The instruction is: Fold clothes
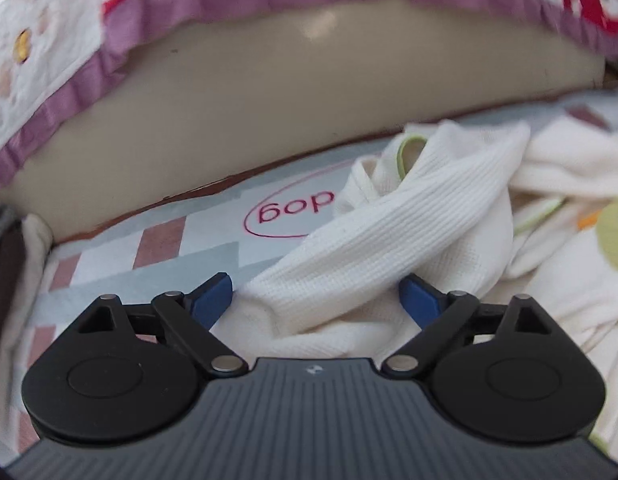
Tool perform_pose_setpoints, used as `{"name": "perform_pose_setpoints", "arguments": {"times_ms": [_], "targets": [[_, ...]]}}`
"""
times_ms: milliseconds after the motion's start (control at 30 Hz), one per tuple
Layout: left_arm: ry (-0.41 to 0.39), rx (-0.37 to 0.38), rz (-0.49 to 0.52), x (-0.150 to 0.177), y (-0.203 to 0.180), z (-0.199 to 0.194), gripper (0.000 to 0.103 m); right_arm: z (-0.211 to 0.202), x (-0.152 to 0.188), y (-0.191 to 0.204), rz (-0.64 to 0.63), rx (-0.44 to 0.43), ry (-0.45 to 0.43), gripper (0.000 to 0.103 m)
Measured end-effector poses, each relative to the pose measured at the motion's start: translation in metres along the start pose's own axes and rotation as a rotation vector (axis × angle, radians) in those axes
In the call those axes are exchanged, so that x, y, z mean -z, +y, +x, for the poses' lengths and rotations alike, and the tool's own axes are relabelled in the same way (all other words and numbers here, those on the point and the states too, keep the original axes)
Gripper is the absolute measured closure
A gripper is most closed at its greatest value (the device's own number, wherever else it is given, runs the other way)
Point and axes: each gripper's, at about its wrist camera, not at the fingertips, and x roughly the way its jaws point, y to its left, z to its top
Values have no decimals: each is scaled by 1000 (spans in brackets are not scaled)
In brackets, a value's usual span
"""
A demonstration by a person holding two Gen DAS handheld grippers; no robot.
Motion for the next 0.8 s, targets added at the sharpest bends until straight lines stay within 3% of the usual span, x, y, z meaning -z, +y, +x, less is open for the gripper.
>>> {"name": "perform_pose_setpoints", "arguments": {"times_ms": [67, 133, 200, 267, 367, 533, 667, 733, 800], "targets": [[-6, 34, 14, 0, -3, -1, 25, 3, 0, -2, 23, -19, -5, 93], [29, 33, 20, -3, -7, -4, 62, 4, 0, -2, 31, -25, -28, 97], [61, -46, 56, -6, -15, -9, 85, -4, -2, -2, 27, -16, -122, 98], [20, -113, 96, -8, -19, -21, 88, -12, -5, -7, 62, -42, -183, 99], [-73, -254, 141, -14, -16, -42, 90, -17, -8, -20, 145, -28, -188, 99], [-114, -490, 16, -29, 39, -72, 91, -43, -7, -49, 266, 37, -253, 100], [-124, -641, -65, -28, 90, -91, 95, -68, -8, -56, 261, 70, -322, 100], [-133, -674, -119, -22, 119, -102, 96, -72, -7, -52, 227, 102, -321, 100], [-119, -647, -183, -15, 147, -110, 96, -73, -8, -47, 209, 94, -321, 100]]}}
